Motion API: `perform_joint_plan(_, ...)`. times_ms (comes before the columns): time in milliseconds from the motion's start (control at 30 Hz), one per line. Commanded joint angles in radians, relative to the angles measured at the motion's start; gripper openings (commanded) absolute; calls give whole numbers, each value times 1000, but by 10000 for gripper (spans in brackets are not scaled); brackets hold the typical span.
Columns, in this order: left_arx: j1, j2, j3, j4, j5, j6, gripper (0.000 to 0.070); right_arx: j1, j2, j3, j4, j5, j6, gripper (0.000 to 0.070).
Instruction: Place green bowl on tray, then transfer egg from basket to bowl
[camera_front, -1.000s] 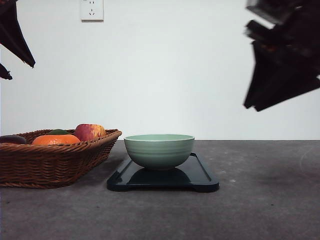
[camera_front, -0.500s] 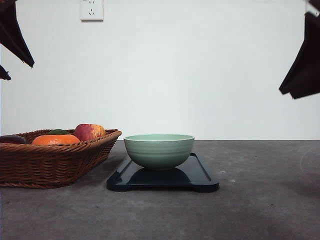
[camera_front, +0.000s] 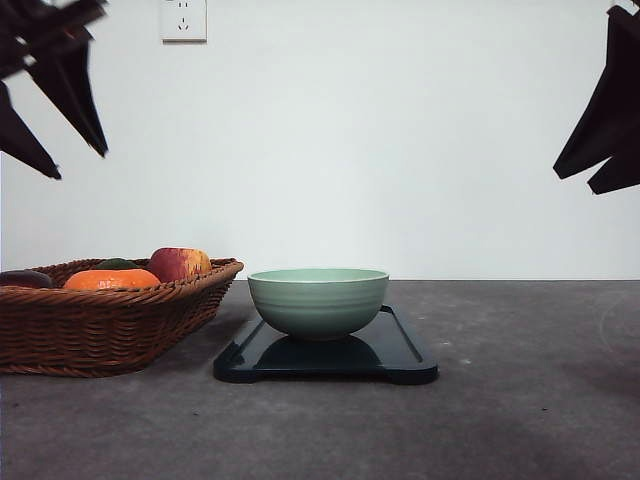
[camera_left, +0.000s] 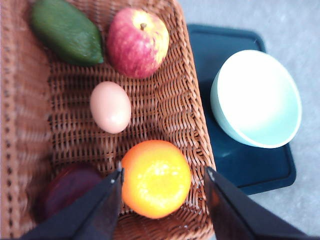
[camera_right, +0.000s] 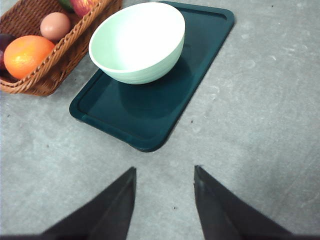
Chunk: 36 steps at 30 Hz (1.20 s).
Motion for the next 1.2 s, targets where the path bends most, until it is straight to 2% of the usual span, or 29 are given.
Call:
perform_joint_plan(0,-10,58,54,-10,-30,28,311,8,6,5,6,-1,11,232)
perform_joint_plan(200,-49,235,192,-53,-168,75,310,8,6,5,6,-1,11,231)
perform_joint_plan(467,-63,408,275,-55,-173,67,321,8,6,5,6,-1,11,231)
perform_joint_plan(567,-63,448,276,-44,-203,66,323,8,6,5,6,-1,11,231)
perform_joint_plan(633,-63,469,276,-30,-214,66,327,8,6,5,6,-1,11,231)
perform_joint_plan(733,-63,492,276,-8,-216,66,382,8,6,5,6,-1,11,231)
perform_joint_plan(1167,-63,560,276,40,-216,64,387,8,6,5,6,-1,11,231)
